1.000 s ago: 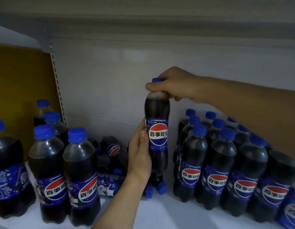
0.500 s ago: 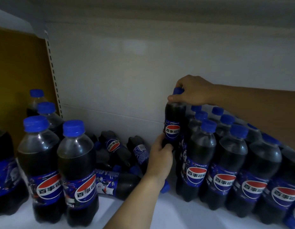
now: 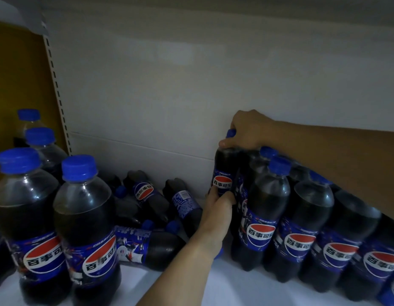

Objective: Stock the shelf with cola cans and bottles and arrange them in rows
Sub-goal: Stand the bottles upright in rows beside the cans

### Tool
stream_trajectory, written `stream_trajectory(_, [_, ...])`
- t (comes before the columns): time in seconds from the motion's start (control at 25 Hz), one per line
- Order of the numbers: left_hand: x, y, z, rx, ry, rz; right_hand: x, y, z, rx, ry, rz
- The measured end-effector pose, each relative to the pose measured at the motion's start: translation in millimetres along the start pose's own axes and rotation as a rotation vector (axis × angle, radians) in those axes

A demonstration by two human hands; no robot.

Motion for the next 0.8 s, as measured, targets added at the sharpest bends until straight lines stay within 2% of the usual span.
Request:
stream_trajectory(0.2, [1, -1, 1, 0.017, -0.013, 0.058, 5, -5, 0, 0.023, -0.020, -0.026])
stream_trajectory(0.32, [28, 25, 9, -0.078, -0.022, -0.023, 20, -4, 7, 0.023, 0.044, -0.007])
stream_trajectory(0.4, [47, 51, 15, -0.393, -0.047, -0.154, 39, -8, 17, -0.055, 0.182, 0.054])
stream_trajectory(0.48, [71, 67, 19, -0.891, -0.152, -0.238, 64, -14, 26, -0.189, 0.322, 0.141])
stream_trajectory(0.56, [85, 63, 25, -1.376, -0.254, -0.179, 96, -17, 30, -0.247, 0.462, 0.216])
stream_trajectory(0.6, [88, 57, 27, -1.546, -0.305, -0.116, 116, -19, 29, -0.238, 0.542, 0.263])
stream_trajectory(0.68, [89, 45, 27, -1.716, -0.341, -0.037, 152, -26, 21, -0.212, 0.644, 0.361])
stream_trajectory(0.8, [79, 32, 16, -1.837, -0.266, -0.093, 186, -35, -6, -0.223, 0.636, 0.424])
Point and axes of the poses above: each hand's wrist, its own x-axis away from the middle knuckle, its own z-axis out of the back of the hand, y = z × x, the point moved 5 cm from there along -x, towards the middle knuckle, and after that the axes turned 1 degree about z, right-handed, at the moved point
